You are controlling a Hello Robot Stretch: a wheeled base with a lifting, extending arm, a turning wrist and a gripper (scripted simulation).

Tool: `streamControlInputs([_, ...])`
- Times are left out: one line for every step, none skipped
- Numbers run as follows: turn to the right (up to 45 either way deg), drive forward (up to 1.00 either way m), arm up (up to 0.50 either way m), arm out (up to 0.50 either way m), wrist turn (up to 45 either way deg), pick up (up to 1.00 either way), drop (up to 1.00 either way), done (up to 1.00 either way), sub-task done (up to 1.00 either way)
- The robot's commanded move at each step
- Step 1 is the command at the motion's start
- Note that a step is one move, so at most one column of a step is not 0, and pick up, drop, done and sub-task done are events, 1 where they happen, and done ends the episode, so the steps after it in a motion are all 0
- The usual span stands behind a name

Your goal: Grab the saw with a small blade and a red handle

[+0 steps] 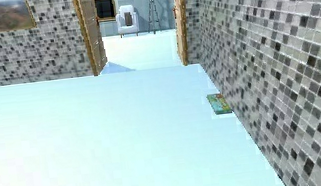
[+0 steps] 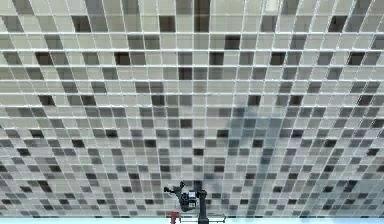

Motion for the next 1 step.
streamControlInputs([0.0, 0.00, -0.30, 0.00, 0.0, 0.00, 0.00, 0.00, 0.00])
